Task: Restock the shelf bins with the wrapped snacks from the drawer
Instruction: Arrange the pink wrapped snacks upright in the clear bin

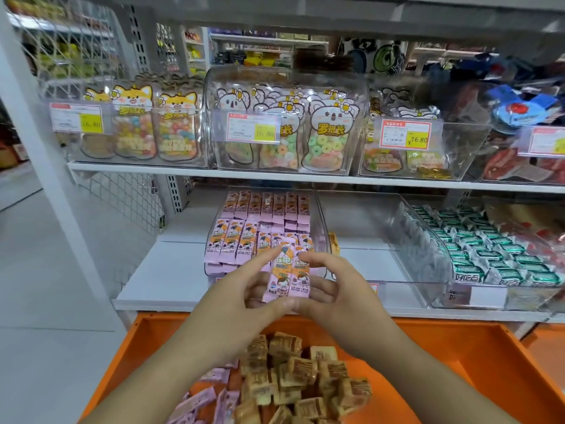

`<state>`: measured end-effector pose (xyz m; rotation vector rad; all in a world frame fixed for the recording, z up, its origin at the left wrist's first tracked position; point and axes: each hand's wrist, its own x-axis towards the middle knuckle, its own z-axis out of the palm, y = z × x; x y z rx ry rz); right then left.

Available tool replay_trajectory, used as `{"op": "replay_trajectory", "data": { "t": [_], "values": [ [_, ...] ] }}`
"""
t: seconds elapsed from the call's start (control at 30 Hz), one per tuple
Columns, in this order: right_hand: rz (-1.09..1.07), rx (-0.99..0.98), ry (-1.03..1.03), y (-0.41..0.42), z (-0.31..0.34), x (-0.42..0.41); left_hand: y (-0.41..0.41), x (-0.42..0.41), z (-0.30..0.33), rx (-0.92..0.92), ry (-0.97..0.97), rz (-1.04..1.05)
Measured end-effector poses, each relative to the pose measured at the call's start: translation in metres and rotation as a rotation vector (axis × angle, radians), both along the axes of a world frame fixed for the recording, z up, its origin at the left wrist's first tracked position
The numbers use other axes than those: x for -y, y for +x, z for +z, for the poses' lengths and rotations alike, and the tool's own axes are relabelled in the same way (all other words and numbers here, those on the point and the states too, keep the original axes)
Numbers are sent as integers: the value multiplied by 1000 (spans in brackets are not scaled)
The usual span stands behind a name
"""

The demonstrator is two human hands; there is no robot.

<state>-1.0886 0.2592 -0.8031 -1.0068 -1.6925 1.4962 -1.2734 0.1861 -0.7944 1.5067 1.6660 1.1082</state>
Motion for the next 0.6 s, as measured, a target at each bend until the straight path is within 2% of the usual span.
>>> {"op": "replay_trajectory", "data": {
  "t": [0.1, 0.23, 0.37, 0.5, 0.6],
  "values": [
    [6, 14, 0, -2, 2, -6, -15, -3, 3, -294, -26, -72],
    [-10, 117, 172, -13, 3, -23, -25, -22, 2, -623, 21, -65],
    [-44, 232, 335, -30, 2, -52, -47, -56, -11, -806, 201, 34],
    [-63, 511, 608, -44, -5, -75, -59, -84, -21, -894, 210, 77],
    [-22, 617, 728, -52, -15, -82, -65, -91, -33, -932, 190, 63]
  ]
}}
